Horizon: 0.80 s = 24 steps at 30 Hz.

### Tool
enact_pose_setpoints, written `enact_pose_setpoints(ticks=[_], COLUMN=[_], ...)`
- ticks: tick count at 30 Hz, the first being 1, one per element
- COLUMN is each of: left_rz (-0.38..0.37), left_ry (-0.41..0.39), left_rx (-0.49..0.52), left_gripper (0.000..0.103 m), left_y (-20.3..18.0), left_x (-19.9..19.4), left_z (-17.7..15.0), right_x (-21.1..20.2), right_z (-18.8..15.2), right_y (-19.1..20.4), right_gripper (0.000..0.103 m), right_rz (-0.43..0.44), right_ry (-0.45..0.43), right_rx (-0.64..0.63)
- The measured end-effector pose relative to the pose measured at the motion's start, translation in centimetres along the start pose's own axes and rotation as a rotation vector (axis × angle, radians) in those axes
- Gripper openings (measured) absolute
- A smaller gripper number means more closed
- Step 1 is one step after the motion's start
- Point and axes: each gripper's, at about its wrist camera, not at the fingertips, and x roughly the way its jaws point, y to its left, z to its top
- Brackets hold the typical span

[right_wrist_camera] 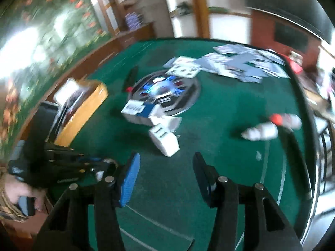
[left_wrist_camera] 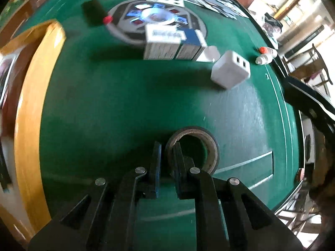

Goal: Organize objects
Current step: 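Grasp the white USB charger with the right tool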

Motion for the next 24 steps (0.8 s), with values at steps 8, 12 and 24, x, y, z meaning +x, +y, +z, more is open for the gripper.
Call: enact_pose_setpoints(ticks=[8,12,24], left_rz=[0.047,0.095,-0.017], left_ry=[-0.03,-0.034,-0.034], left_rx=[-0.029,-0.01,-0.102], left_gripper=[0.01,0.01,0.009], left_y=[-0.3,-1.0,0.8], left_x=[-0.8,-0.6,-1.2], left_z=[-2.6,-2.6,-3.0], right_x=[6.5,8.2,4.2], right_z=[1.6,1.9,0.6], right_y=[1.1,1.0,2.3], right_gripper=[0.052,0.024,0.023], right_rz=[-0.008,-0.028,0.08], right_ry=[0.114,0.15,0.096], right_rx=[-0.104,-0.081,0.068])
